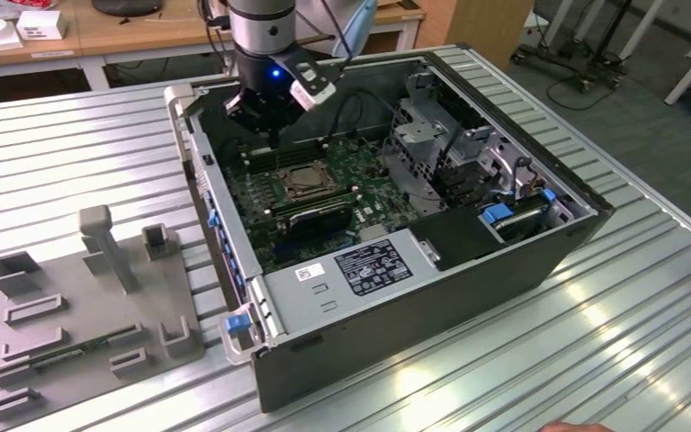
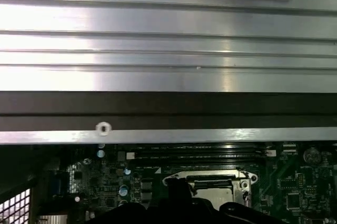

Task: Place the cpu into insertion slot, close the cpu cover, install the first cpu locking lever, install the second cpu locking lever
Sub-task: 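Install the first cpu locking lever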

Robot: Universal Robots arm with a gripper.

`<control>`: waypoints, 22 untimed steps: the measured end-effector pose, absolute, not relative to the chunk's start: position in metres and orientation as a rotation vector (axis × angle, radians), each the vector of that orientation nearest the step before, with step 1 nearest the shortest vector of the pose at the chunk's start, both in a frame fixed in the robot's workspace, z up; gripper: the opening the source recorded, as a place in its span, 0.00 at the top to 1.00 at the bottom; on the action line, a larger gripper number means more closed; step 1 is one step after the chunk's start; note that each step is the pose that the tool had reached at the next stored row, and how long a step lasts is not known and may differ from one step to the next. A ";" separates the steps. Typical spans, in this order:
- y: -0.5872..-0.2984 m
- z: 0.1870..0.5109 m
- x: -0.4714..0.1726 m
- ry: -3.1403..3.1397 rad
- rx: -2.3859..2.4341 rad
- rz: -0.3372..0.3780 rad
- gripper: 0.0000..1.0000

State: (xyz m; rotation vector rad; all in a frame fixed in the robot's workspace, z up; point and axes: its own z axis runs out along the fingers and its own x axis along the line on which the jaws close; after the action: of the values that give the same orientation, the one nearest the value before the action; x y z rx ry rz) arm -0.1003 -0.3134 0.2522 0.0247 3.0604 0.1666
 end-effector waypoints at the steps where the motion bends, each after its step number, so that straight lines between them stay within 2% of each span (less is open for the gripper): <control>1: -0.313 0.252 -0.096 3.060 0.024 0.167 0.89; 7: -0.314 0.252 -0.089 3.060 0.025 0.170 0.89; 11: -0.317 0.252 -0.089 3.055 0.028 0.251 0.89; 22: -0.324 0.239 -0.080 3.050 0.030 0.308 0.89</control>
State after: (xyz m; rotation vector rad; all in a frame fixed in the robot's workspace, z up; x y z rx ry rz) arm -0.0796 -0.3240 0.2389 0.0301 3.0504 0.3085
